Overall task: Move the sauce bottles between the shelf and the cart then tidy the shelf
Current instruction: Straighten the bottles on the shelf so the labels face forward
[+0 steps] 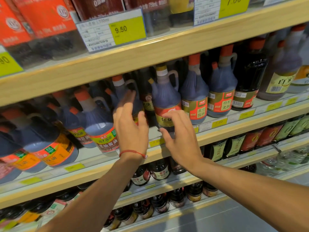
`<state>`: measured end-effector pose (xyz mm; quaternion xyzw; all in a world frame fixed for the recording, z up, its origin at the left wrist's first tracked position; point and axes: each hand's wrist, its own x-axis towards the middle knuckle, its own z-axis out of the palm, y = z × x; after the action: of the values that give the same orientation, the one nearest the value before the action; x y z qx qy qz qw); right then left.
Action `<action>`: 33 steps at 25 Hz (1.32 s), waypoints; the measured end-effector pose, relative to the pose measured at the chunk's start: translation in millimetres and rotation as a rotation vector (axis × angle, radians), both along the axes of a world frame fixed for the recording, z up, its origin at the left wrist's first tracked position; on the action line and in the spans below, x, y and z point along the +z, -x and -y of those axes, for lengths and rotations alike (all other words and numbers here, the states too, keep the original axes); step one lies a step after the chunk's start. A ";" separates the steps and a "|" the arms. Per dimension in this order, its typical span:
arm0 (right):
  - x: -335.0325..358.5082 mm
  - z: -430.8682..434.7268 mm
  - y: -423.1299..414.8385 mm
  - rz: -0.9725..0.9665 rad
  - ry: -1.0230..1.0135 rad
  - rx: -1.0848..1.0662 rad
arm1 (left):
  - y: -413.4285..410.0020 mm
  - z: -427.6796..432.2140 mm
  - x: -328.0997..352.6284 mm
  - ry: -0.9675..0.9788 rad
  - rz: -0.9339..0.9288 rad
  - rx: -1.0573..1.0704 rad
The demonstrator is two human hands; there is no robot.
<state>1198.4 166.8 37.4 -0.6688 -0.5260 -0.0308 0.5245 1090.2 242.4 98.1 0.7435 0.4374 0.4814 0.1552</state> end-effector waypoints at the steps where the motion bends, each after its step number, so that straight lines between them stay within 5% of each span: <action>1: 2.8 -4.6 6.9 0.009 0.025 0.059 | 6.8 -3.7 5.8 0.003 0.016 0.030; 11: 27.9 -61.5 48.8 -0.158 0.397 0.028 | 23.8 -40.7 18.8 0.252 0.004 0.034; 33: -0.6 -36.4 39.6 -0.190 0.040 -0.121 | 27.5 -65.7 5.1 0.435 0.243 -0.246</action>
<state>1158.8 203.1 36.8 -0.7095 -0.4331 0.0115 0.5558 1062.7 308.1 103.2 0.6771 0.4152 0.4395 0.4195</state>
